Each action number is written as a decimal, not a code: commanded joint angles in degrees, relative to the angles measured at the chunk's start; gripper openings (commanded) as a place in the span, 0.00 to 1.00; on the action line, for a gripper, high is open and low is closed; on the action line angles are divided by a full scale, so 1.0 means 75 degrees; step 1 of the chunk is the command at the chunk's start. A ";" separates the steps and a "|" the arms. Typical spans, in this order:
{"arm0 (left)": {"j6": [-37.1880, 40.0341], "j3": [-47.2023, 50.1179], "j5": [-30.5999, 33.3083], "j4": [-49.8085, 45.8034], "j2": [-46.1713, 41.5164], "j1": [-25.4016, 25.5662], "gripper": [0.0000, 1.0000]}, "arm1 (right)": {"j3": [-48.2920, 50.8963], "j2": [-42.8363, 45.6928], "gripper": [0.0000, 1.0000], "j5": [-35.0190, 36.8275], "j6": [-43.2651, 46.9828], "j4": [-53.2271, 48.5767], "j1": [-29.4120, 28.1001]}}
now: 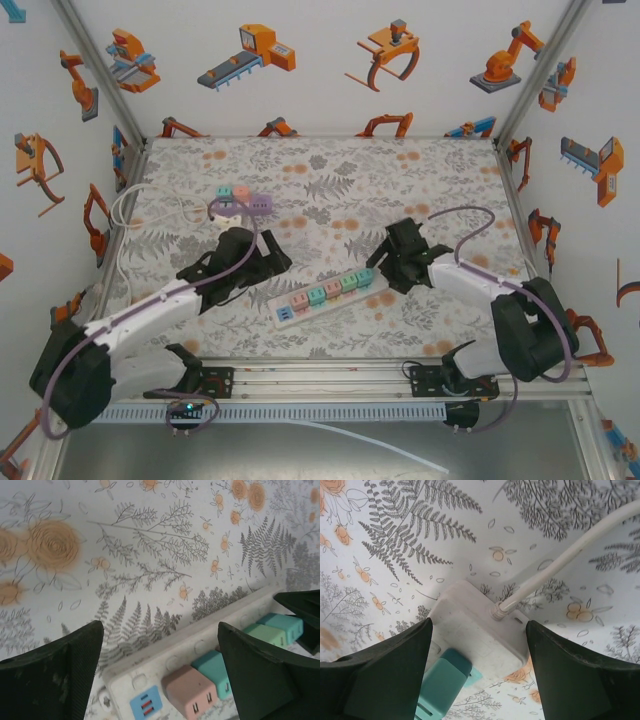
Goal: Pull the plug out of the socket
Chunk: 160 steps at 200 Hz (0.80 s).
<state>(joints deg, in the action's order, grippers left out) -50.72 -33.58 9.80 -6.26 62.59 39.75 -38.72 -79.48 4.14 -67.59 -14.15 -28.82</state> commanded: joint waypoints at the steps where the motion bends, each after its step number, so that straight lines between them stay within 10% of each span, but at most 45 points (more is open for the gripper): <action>1: -0.1406 0.0309 0.0182 -0.1874 -0.0810 0.0097 0.83 | 0.0173 0.0115 0.70 0.0338 -0.0770 -0.0191 -0.0198; 92: -0.2802 0.1261 0.0439 -0.3646 -0.2165 0.0138 0.62 | 0.0705 0.1026 0.69 0.1359 -0.2282 -0.0080 -0.2073; 136: -0.2565 0.1208 0.0353 -0.3621 -0.1994 0.0068 0.52 | -0.0122 0.2302 0.76 0.2277 0.3025 -0.0435 -0.2064; 160: -0.2296 0.1214 0.0145 -0.3417 -0.1994 0.0060 0.51 | -0.0311 0.3089 0.78 0.0978 0.7394 -0.0044 -0.2058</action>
<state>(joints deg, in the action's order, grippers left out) -69.93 -23.99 11.51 -31.51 47.55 40.64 -37.95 -61.56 15.86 -50.11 -16.82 -44.12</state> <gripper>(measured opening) 0.517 0.777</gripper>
